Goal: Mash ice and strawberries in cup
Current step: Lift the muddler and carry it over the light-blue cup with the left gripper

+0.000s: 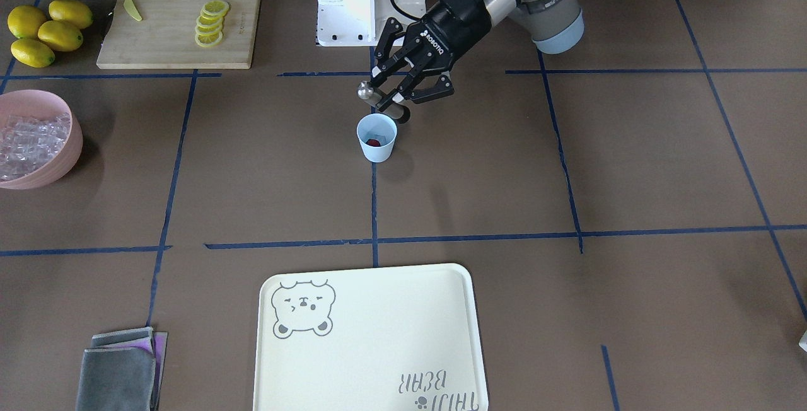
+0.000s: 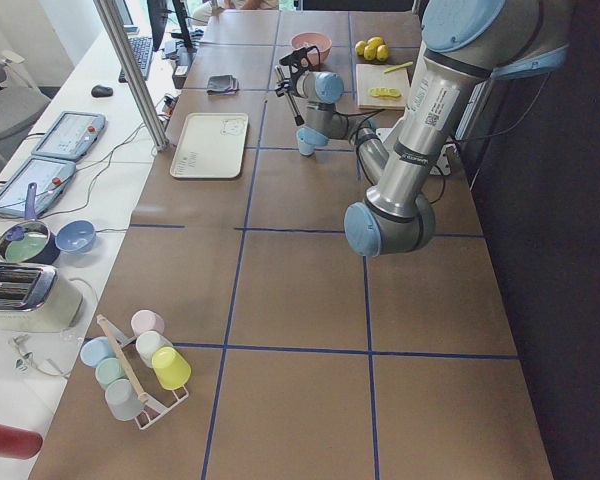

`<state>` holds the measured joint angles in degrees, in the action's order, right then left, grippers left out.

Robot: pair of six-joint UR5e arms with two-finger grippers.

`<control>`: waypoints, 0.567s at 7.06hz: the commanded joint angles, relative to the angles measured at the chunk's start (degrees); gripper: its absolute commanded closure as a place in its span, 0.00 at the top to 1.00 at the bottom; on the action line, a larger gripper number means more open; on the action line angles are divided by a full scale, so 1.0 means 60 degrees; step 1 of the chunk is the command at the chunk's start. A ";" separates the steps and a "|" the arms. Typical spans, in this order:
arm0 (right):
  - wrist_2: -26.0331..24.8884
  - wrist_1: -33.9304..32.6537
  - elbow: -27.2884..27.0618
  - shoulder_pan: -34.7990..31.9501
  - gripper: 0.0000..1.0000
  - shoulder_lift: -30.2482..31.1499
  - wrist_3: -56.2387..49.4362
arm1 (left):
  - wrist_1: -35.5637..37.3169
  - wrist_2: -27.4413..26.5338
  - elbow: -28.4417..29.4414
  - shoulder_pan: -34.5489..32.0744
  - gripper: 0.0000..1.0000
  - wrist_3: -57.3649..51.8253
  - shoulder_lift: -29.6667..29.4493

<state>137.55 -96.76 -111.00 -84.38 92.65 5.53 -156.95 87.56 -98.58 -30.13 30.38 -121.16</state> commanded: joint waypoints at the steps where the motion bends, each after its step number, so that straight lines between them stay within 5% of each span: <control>1: 0.0000 -0.0001 -0.0015 0.0000 1.00 0.0027 0.0001 | -0.1578 -0.0718 0.0871 0.0535 0.01 -0.0781 -0.0138; 4: 0.0014 -0.0001 0.0029 0.0000 1.00 0.0056 0.0001 | -0.2726 -0.1482 0.1430 0.1373 0.00 -0.1475 -0.0124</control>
<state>137.57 -96.73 -110.91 -84.38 92.90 5.54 -171.23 79.40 -90.76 -23.07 22.35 -122.01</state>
